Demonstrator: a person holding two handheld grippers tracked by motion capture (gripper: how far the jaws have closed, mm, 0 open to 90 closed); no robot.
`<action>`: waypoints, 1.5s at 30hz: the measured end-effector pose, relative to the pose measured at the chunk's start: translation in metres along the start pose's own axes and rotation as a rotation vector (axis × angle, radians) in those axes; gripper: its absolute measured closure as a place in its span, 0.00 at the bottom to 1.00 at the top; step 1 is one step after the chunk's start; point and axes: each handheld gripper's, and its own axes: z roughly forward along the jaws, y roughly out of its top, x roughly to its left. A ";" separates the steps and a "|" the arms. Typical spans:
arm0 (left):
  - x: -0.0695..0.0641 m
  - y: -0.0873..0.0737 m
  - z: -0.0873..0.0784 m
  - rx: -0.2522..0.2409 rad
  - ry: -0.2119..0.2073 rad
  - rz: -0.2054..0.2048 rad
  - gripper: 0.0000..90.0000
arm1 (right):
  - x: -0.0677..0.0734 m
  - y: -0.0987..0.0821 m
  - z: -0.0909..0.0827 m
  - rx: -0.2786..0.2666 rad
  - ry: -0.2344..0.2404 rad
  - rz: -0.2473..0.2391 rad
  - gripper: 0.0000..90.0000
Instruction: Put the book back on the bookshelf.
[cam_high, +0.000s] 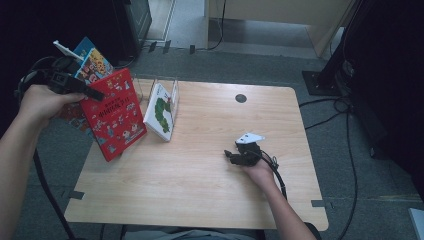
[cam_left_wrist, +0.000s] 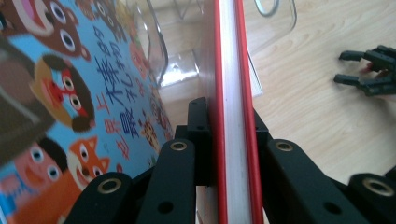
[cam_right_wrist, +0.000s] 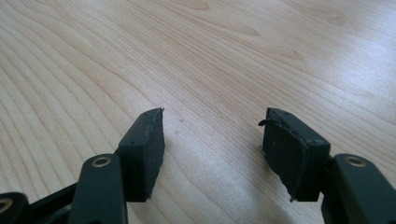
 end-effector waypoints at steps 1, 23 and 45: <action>0.000 0.003 0.001 -0.001 0.001 0.002 0.89 | 0.000 0.000 0.000 -0.001 0.000 0.006 0.43; 0.011 0.047 0.021 -0.038 0.021 -0.013 0.89 | 0.001 0.001 0.001 0.002 -0.005 0.011 0.43; 0.015 0.053 0.029 0.067 0.016 0.013 0.87 | 0.001 0.001 0.001 0.002 -0.011 0.015 0.43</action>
